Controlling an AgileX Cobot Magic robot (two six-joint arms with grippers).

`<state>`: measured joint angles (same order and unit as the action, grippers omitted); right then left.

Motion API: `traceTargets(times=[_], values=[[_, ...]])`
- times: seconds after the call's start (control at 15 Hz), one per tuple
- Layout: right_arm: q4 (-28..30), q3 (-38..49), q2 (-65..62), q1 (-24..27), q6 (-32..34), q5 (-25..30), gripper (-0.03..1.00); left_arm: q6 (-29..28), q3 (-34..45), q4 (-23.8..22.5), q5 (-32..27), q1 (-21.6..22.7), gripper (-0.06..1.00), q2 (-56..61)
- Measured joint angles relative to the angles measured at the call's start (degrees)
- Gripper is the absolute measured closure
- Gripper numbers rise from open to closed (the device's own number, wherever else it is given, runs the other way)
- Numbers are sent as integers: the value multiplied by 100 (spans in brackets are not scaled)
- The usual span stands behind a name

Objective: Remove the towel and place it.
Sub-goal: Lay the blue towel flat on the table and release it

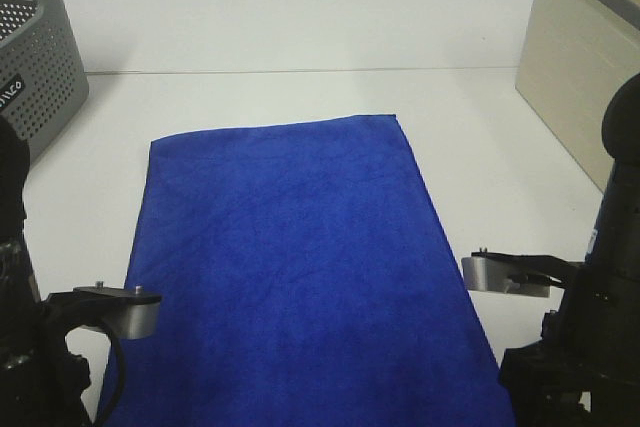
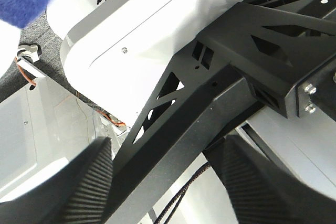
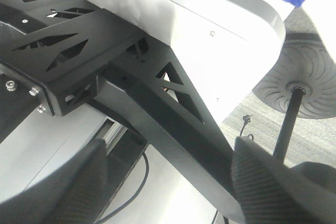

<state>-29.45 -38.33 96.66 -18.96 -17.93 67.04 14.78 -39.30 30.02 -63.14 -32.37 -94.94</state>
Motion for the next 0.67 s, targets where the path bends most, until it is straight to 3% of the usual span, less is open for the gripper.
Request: traceTargets(times=[0.27, 0.47, 0.6, 0.67], values=[[29, -785, 0, 0, 92, 201, 30, -103, -223, -57, -172, 0, 35, 0], [487, -1965, 6, 52, 590, 235, 30, -355, -825, -791, -126, 149, 35, -6], [567, -2905, 160, 435, 647, 241, 30, -544, -1364, -1346, -46, 705, 35, -11], [350, -4051, 544, 1020, 527, 241, 29, -556, -2212, -1633, 23, 1501, 35, -143]])
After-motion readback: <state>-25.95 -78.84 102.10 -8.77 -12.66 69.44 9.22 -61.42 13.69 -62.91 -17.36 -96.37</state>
